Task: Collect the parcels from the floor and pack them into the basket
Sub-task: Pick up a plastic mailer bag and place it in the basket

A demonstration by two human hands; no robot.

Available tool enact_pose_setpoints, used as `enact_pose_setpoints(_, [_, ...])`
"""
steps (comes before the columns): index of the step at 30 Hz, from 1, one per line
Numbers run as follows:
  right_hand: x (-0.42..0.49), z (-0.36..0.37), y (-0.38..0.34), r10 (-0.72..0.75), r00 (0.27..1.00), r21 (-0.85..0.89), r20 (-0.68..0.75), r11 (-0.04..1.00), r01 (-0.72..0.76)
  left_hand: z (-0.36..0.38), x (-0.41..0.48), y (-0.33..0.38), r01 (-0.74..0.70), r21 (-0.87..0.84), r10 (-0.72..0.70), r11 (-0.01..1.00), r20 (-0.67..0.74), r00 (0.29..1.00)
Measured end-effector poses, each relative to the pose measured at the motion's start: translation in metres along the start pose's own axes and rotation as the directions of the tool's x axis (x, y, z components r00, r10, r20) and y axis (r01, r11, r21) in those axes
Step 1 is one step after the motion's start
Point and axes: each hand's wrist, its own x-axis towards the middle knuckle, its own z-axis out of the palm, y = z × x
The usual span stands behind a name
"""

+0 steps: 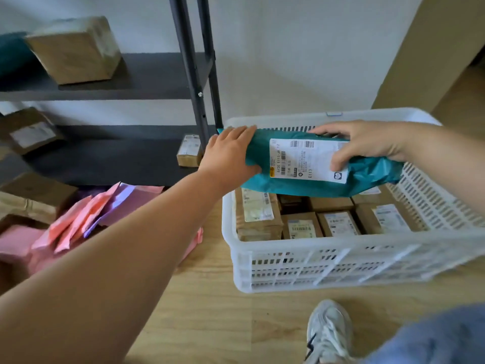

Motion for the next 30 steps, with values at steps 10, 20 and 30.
enact_pose_setpoints(10, [0.013, 0.001, 0.071, 0.168, 0.963, 0.018, 0.210, 0.984, -0.176, 0.049, 0.006, 0.032, -0.084, -0.041, 0.093, 0.996, 0.358, 0.929])
enact_pose_setpoints(20, [0.027, 0.025, 0.090, 0.235, 0.872, -0.015, 0.429, 0.967, -0.253, 0.058, -0.019, 0.022, 0.101, -0.154, 0.017, 0.983, 0.618, 0.786])
enact_pose_setpoints(30, [0.035, 0.040, 0.091, 0.251, 0.835, -0.033, 0.489, 0.962, -0.270, 0.068, -0.022, 0.025, 0.010, -0.096, 0.058, 0.995, 0.684, 0.727])
